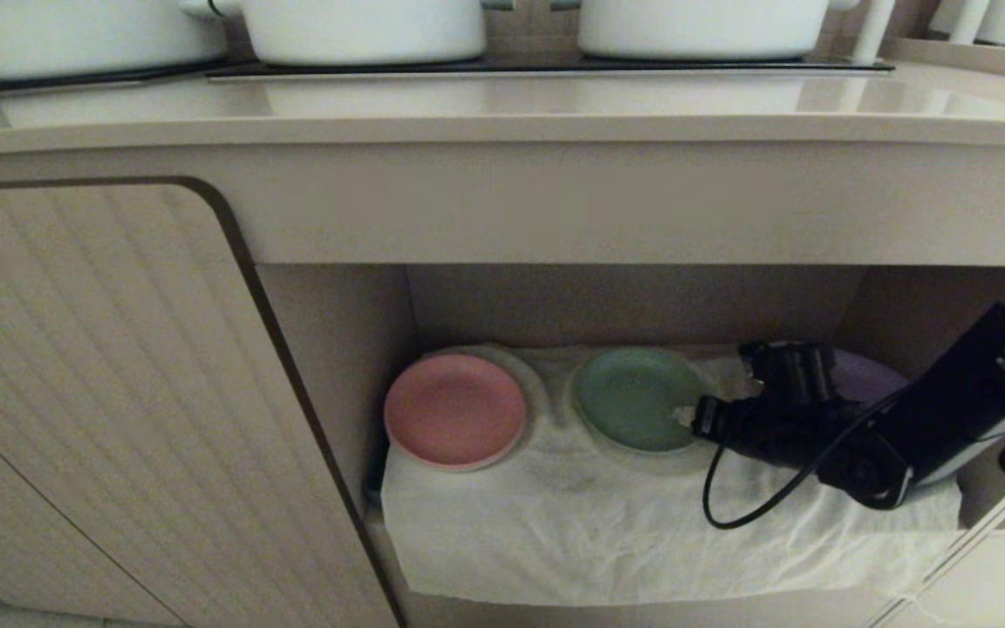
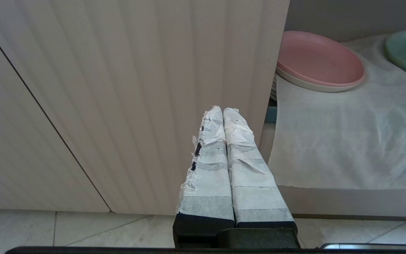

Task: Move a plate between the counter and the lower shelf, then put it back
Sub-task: Pick up the plate in the cupboard

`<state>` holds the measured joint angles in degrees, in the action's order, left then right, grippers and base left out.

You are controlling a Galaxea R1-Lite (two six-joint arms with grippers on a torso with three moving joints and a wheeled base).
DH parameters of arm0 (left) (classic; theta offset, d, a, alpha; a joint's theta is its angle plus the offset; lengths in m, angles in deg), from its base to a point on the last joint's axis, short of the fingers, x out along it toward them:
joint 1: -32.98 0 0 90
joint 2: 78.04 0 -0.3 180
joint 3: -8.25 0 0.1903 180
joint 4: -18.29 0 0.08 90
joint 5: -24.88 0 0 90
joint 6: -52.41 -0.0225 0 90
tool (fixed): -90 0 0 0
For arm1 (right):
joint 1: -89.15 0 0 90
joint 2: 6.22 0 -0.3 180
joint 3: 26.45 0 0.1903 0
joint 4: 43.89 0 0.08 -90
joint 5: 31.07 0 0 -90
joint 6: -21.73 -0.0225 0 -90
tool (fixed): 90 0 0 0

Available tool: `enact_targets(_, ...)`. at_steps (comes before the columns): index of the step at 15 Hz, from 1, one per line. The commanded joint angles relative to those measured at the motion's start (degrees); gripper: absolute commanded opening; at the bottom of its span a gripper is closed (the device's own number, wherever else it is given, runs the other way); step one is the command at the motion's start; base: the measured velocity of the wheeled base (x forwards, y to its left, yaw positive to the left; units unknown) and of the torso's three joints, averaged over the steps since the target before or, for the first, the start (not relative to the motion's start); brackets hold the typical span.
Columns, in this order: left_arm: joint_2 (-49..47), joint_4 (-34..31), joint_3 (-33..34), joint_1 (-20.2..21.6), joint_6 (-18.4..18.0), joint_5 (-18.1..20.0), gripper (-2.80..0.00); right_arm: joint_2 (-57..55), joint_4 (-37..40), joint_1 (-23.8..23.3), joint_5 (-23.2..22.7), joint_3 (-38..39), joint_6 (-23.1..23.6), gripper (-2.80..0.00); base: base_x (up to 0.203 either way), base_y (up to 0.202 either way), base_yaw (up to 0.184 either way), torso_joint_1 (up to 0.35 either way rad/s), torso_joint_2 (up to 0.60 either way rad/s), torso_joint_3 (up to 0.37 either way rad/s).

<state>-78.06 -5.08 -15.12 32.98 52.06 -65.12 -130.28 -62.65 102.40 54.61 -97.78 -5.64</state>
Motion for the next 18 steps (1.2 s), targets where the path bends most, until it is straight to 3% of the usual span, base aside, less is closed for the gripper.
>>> enact_targets(1, 0.02, 0.0, 0.0, 0.0, 0.0, 0.0, -2.8, -0.3, -0.24, 0.02, 0.59, -0.05, -0.23, -2.8, 0.0, 0.0, 0.0, 0.0, 0.0, 0.0)
enact_targets(18, 0.02, 0.0, 0.0, 0.0, 0.0, 0.0, -2.8, 2.96, 0.37, -0.07, 0.72, 1.37, -0.17, -2.8, 0.0, 0.0, 0.0, 0.0, 0.0, 0.0)
